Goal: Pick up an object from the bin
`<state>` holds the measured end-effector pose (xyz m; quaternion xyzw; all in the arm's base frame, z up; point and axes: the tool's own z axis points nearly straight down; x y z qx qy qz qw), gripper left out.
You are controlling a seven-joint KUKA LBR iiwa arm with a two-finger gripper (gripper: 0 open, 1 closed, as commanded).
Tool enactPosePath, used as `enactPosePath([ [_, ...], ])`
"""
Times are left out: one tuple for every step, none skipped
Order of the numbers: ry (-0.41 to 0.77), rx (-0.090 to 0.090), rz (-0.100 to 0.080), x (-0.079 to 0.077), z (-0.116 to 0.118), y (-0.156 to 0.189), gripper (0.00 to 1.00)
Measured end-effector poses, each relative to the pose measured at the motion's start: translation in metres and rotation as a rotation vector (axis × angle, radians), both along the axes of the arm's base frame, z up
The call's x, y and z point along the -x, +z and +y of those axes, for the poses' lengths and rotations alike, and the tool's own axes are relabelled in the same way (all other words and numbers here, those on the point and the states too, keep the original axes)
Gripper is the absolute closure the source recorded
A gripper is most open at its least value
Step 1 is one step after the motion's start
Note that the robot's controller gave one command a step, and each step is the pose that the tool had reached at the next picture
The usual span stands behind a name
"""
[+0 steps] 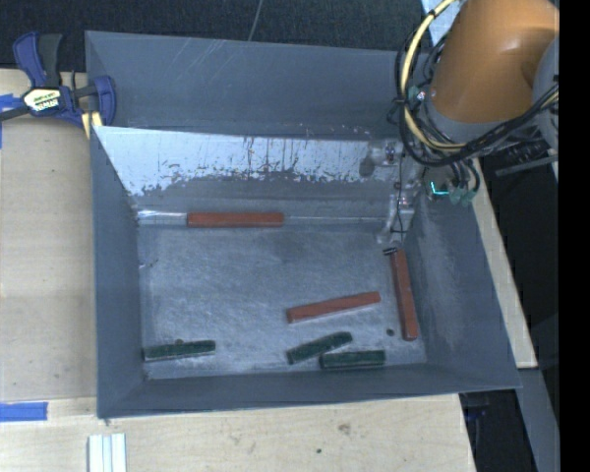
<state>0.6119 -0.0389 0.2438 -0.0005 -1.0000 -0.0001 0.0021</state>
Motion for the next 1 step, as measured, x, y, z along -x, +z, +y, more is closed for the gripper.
enactPosePath([
  [0.013,0.003,-0.019,-0.001,0.014,-0.0237,0.0],
])
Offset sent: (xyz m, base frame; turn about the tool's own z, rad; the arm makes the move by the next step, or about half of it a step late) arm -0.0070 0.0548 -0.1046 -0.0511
